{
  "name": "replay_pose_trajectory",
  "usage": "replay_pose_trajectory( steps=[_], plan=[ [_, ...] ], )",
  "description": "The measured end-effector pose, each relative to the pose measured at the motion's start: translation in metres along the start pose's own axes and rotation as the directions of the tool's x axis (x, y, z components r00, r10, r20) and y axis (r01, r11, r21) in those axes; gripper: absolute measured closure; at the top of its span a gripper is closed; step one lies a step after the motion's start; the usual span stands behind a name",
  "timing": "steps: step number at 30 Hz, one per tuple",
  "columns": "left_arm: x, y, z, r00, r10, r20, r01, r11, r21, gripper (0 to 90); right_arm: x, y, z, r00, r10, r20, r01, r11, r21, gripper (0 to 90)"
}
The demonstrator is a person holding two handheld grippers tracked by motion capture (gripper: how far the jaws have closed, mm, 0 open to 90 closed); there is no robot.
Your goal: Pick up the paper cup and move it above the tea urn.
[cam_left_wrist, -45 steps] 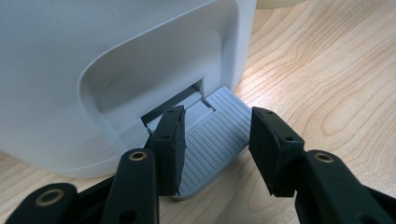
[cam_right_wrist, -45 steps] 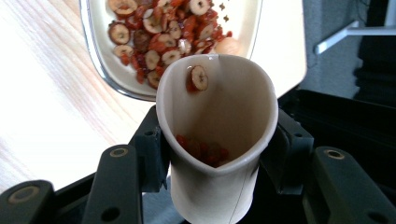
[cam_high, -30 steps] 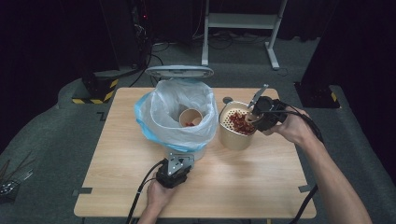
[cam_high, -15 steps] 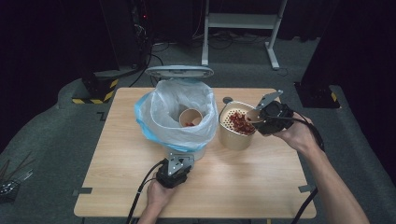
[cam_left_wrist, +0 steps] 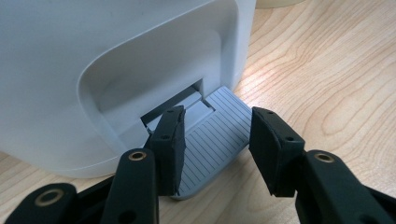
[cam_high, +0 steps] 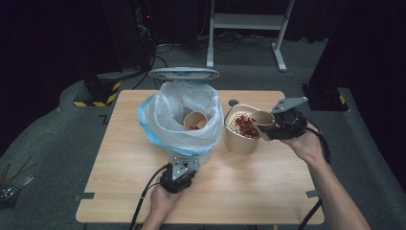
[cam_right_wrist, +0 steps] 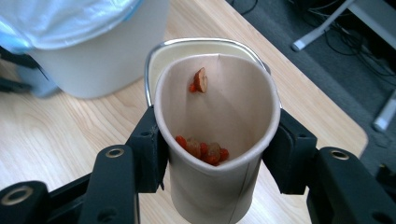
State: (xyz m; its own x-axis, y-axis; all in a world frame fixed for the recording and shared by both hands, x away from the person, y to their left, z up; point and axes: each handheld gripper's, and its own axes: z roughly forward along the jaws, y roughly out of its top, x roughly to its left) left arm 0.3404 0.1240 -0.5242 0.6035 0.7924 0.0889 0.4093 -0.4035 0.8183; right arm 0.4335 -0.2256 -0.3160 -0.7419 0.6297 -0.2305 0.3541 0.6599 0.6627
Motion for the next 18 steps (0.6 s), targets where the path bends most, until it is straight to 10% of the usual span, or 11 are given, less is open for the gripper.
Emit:
replay_pose_trajectory(
  steps=[18],
  plan=[
    [-0.001, 0.000, 0.000, 1.0000, 0.002, -0.003, -0.002, 1.0000, 0.000, 55.6, 0.004, -0.018, 0.000, 0.9891, 0.117, -0.090, -0.129, 0.981, -0.143, 46.0]
  ],
)
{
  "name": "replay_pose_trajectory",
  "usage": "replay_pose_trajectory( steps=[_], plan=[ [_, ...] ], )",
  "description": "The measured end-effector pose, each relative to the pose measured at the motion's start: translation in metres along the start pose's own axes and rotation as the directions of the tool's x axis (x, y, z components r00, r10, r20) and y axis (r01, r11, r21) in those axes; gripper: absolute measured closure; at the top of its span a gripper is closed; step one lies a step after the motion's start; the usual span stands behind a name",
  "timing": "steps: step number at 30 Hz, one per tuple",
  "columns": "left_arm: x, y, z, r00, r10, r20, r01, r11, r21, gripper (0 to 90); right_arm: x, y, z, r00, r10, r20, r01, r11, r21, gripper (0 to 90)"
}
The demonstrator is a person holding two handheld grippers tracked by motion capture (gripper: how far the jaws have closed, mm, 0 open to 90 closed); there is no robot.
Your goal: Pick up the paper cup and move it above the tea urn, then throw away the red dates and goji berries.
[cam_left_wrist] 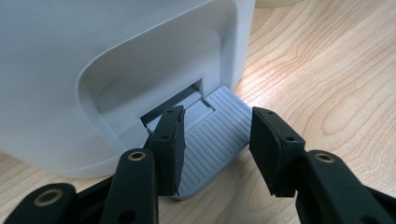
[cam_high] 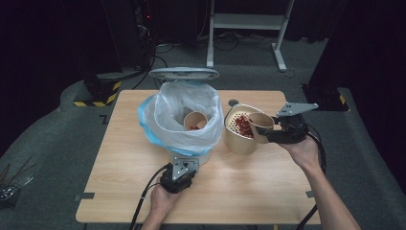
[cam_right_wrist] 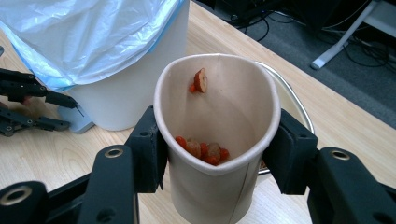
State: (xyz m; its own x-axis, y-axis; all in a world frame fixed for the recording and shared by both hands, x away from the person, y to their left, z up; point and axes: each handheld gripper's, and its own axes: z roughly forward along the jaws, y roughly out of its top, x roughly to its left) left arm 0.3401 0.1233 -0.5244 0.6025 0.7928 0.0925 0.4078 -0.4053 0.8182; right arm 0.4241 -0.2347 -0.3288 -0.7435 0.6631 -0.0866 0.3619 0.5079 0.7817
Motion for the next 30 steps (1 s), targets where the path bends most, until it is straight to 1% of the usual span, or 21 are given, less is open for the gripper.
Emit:
replay_pose_trajectory(
  steps=[7, 10, 16, 21, 30],
  plan=[
    [0.000, 0.000, 0.000, 1.0000, 0.000, 0.000, 0.000, 1.0000, 0.000, 55.5, 0.001, -0.003, 0.002, 0.9994, 0.029, -0.020, -0.030, 0.999, -0.033, 45.9],
    [0.000, 0.000, 0.000, 1.0000, 0.000, 0.000, 0.000, 1.0000, 0.000, 55.5, 0.002, -0.004, 0.001, 0.9985, 0.046, -0.031, -0.048, 0.997, -0.059, 45.9],
    [0.000, 0.000, 0.000, 1.0000, 0.000, 0.001, 0.000, 1.0000, 0.000, 55.6, 0.004, -0.006, 0.002, 0.9955, 0.078, -0.054, -0.083, 0.993, -0.088, 45.6],
    [0.000, 0.000, 0.000, 1.0000, 0.000, 0.001, 0.000, 1.0000, 0.000, 55.6, 0.007, -0.006, 0.003, 0.9945, 0.084, -0.063, -0.091, 0.990, -0.106, 45.3],
    [0.000, 0.000, 0.000, 1.0000, 0.001, 0.000, -0.001, 1.0000, 0.002, 55.6, 0.011, -0.008, 0.004, 0.9894, 0.111, -0.094, -0.124, 0.981, -0.146, 44.9]
  ],
)
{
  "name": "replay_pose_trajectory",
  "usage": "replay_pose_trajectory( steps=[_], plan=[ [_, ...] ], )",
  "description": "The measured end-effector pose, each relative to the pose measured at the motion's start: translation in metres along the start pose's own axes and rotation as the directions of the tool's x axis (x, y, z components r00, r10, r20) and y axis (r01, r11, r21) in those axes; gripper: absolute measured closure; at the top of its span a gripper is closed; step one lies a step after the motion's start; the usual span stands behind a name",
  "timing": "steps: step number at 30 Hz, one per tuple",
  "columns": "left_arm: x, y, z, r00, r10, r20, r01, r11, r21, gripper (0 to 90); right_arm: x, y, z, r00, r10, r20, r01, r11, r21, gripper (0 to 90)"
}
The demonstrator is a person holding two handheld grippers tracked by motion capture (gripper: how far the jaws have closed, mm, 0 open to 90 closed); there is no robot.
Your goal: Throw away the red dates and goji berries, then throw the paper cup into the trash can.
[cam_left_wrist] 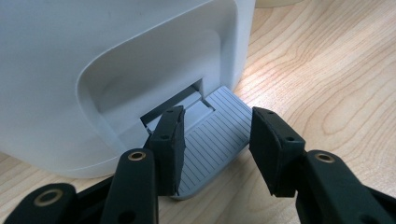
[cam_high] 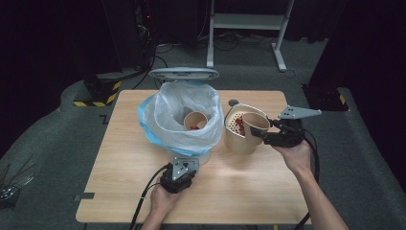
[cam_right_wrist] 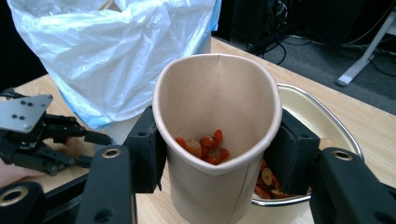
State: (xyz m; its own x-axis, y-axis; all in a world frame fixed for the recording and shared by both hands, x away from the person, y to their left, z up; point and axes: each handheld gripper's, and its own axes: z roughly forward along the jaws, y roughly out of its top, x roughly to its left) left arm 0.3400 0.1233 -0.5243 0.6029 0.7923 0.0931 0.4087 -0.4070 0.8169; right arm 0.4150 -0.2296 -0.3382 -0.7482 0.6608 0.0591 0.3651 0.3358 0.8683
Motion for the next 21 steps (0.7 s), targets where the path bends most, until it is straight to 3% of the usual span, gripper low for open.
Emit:
replay_pose_trajectory(
  steps=[7, 21],
  plan=[
    [0.0001, -0.0001, 0.0002, 1.0000, -0.001, 0.000, 0.001, 1.0000, -0.003, 55.5, 0.0005, -0.0006, 0.0010, 0.9995, 0.029, -0.013, -0.029, 0.999, -0.024, 45.0],
    [-0.0003, 0.0000, 0.0002, 1.0000, 0.002, -0.002, -0.002, 1.0000, -0.001, 55.5, 0.0087, 0.0076, -0.0022, 0.9995, 0.007, -0.031, -0.008, 0.999, -0.045, 45.0]
  ],
)
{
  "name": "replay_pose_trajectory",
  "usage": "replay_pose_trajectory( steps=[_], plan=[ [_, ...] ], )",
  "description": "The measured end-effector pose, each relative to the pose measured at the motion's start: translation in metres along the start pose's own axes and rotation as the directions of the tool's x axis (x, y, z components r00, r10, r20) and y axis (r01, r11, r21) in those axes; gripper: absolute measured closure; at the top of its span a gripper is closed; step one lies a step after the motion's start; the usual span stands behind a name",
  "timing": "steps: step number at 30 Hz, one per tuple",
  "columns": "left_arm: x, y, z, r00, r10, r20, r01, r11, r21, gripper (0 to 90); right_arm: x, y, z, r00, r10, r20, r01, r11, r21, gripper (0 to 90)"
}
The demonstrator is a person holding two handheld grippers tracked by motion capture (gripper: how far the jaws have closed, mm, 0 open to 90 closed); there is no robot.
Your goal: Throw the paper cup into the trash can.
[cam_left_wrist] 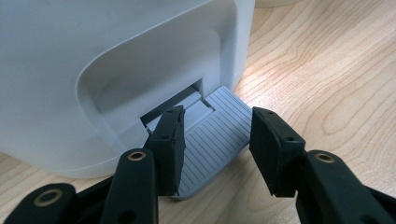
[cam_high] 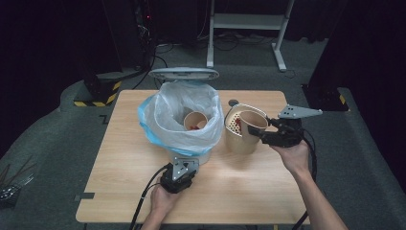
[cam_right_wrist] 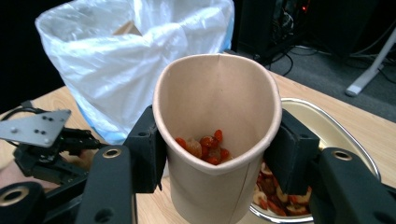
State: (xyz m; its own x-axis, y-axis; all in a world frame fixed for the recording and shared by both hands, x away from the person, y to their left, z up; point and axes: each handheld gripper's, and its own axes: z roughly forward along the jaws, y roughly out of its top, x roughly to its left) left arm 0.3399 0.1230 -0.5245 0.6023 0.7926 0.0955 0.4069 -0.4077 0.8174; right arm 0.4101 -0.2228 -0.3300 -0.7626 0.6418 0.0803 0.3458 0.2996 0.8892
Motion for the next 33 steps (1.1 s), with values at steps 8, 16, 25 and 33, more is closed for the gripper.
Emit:
replay_pose_trajectory(
  steps=[8, 16, 25, 33],
  plan=[
    [0.000, 0.000, 0.000, 1.0000, -0.001, 0.000, 0.001, 1.0000, 0.000, 55.5, 0.008, 0.013, -0.001, 0.9992, -0.018, -0.036, 0.017, 0.999, -0.028, 44.8],
    [0.000, 0.000, 0.000, 1.0000, -0.001, 0.001, 0.001, 1.0000, -0.001, 55.5, 0.012, 0.020, 0.002, 0.9981, -0.031, -0.054, 0.029, 0.999, -0.037, 44.8],
    [0.000, 0.000, 0.000, 1.0000, -0.002, 0.000, 0.002, 1.0000, -0.001, 55.5, 0.015, 0.030, 0.001, 0.9966, -0.040, -0.072, 0.037, 0.998, -0.049, 44.5],
    [0.000, 0.000, 0.000, 1.0000, 0.000, 0.000, 0.000, 1.0000, 0.000, 55.4, 0.017, 0.039, 0.002, 0.9949, -0.046, -0.089, 0.041, 0.997, -0.059, 44.5]
  ],
)
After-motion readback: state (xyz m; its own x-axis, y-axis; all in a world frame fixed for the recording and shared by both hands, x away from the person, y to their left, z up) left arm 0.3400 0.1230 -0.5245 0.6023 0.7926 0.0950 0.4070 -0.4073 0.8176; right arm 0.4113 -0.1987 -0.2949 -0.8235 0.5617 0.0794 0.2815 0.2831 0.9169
